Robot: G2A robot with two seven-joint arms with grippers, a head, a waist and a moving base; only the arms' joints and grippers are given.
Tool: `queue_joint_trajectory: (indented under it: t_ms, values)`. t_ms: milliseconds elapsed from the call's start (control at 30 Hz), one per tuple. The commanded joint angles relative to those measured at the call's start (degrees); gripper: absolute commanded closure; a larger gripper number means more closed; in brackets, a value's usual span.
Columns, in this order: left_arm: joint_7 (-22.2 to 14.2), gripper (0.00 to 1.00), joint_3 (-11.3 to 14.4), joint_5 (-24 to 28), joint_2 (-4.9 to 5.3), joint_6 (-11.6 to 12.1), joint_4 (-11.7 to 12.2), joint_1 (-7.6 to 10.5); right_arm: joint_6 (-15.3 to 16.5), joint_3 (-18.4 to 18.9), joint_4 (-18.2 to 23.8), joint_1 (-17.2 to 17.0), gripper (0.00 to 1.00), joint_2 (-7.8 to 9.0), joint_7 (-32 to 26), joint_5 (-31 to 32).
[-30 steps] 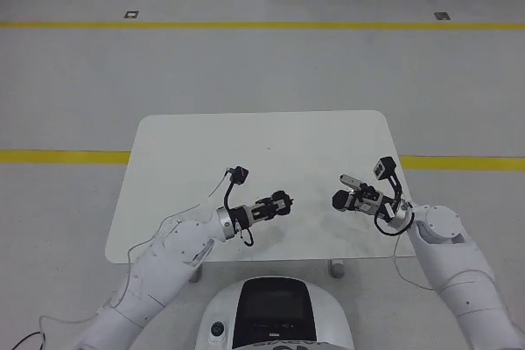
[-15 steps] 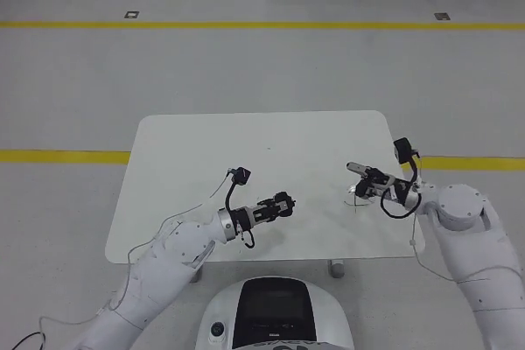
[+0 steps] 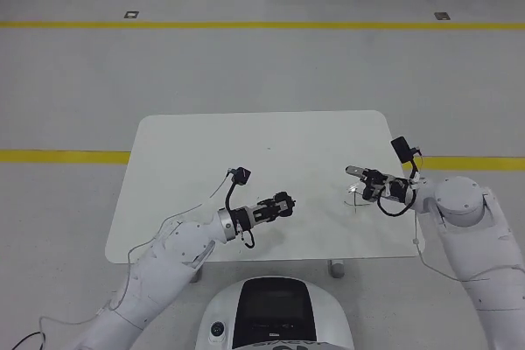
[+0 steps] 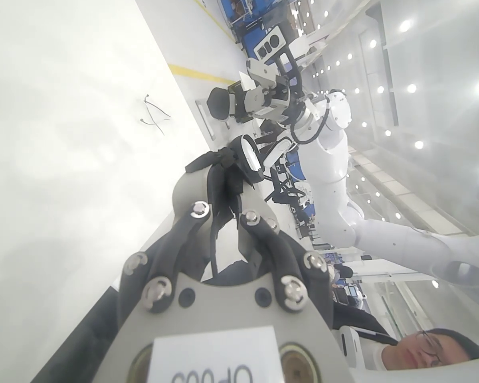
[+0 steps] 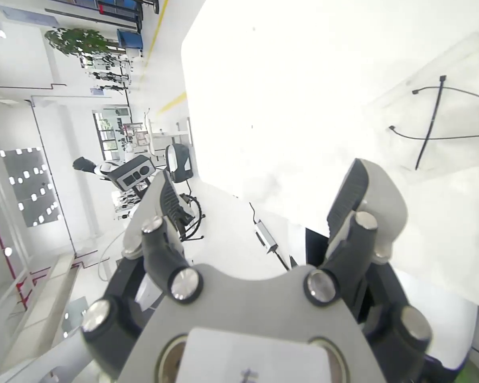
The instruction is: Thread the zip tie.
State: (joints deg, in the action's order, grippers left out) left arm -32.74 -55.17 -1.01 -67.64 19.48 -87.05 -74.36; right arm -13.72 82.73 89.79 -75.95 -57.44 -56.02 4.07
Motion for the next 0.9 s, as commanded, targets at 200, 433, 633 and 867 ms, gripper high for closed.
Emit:
queue_joint_trajectory:
  t_ms: [200, 433, 633, 867]
  values:
    - [0.0, 1.0, 0.0, 0.0, 0.0, 0.0, 0.0, 0.0, -5.77, -2.92, 1.8, 3.68, 0.0, -0.07, 3.83, 8.39]
    - [0.0, 1.0, 0.0, 0.0, 0.0, 0.0, 0.0, 0.0, -5.77, -9.22, -10.44, 13.21, 0.0, -2.04, 2.08, 21.05]
    - [0.0, 1.0, 0.0, 0.0, 0.0, 0.0, 0.0, 0.0, -5.77, -12.91, -21.34, 19.92, 0.0, -5.45, 1.53, 25.44]
    - [0.0, 1.0, 0.0, 0.0, 0.0, 0.0, 0.0, 0.0, -5.77, -12.91, -21.34, 19.92, 0.0, -5.45, 1.53, 25.44]
